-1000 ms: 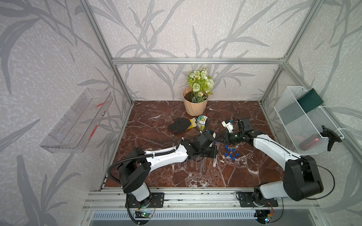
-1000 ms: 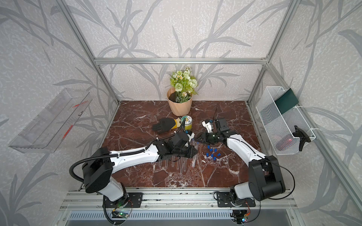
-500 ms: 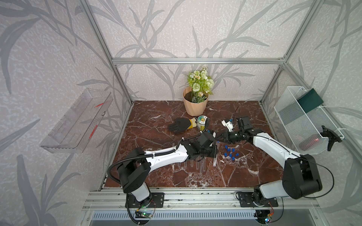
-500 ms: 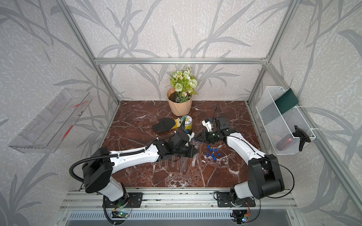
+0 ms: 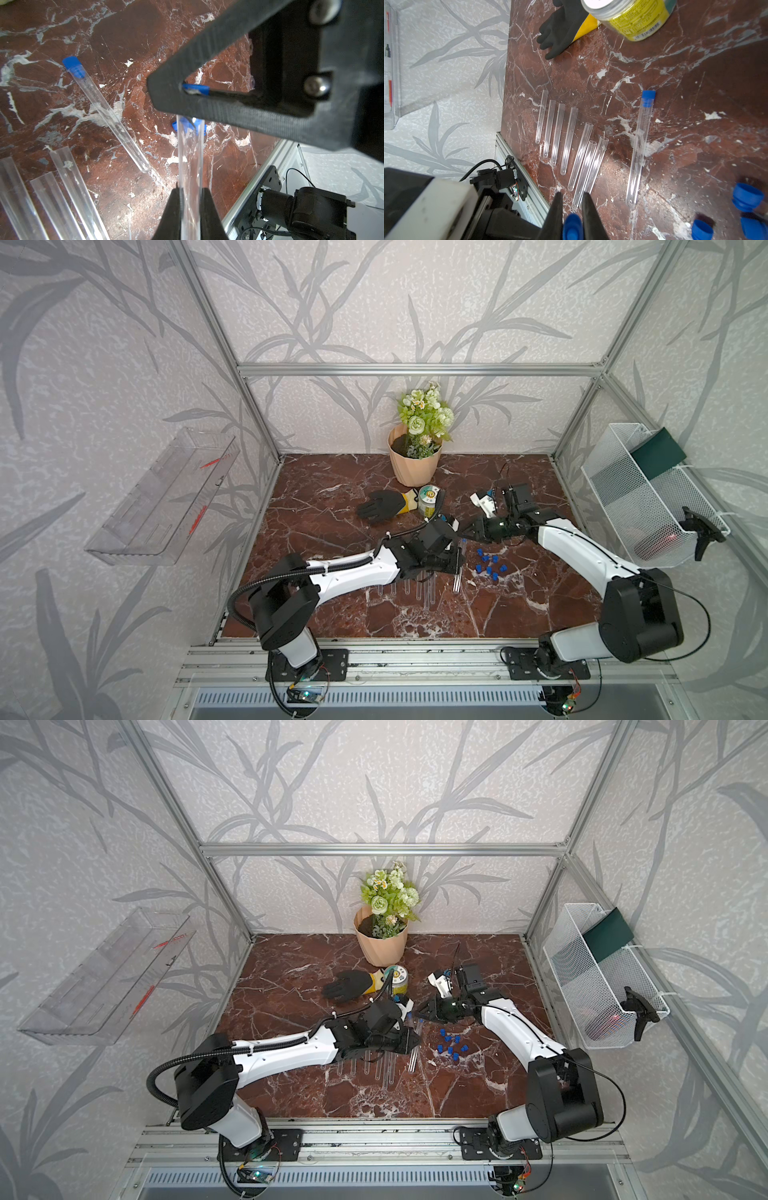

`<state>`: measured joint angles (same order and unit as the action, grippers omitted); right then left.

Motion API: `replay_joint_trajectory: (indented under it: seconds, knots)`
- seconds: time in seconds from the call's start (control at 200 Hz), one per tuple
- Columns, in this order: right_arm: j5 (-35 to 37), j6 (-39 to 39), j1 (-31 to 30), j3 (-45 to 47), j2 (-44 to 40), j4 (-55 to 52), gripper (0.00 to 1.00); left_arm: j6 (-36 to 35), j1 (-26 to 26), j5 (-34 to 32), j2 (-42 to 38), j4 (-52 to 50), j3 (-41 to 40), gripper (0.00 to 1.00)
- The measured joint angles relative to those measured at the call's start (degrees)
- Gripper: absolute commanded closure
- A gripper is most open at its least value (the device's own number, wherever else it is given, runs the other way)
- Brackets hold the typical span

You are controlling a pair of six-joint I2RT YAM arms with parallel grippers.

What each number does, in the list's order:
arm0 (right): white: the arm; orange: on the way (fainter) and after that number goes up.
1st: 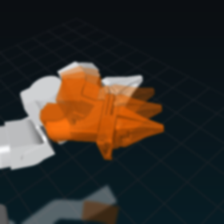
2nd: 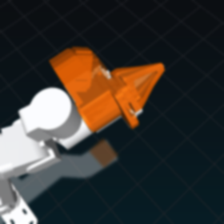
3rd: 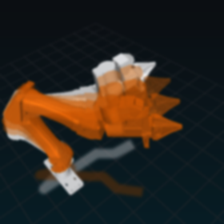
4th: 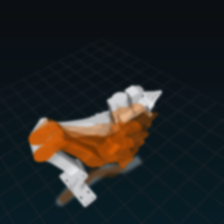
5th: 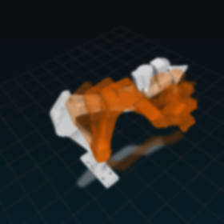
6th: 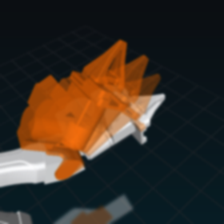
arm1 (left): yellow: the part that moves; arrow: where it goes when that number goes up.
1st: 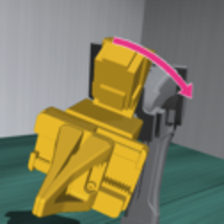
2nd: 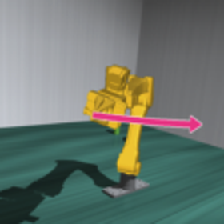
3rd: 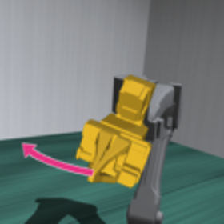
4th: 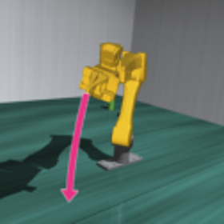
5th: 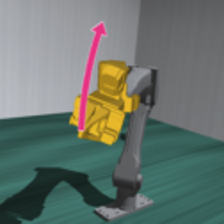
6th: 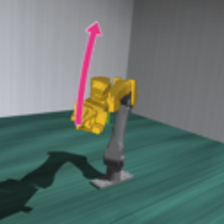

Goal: Remove stoppers from test tubes
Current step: Open the stopper on the test tube.

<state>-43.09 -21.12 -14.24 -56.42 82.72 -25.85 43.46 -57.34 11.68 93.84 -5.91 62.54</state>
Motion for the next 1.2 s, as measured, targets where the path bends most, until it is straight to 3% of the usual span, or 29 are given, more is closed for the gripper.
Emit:
replay_joint_trajectory:
  seconds: [0.675,0.87,1.2]
  knots:
    - [-1.03,-2.12,1.01,0.00,0.24,1.33,1.00,0.00,0.07,-0.63,0.00,0.37,0.13,0.96]
    - [2.12,-0.96,3.10,-2.62,0.24,3.58,1.00,0.11,-0.44,0.50,0.39,-6.80,-0.07,0.96]
    - [4.57,0.31,3.15,-3.10,0.28,3.91,1.00,0.13,-0.57,0.59,0.39,-9.18,-0.11,0.96]
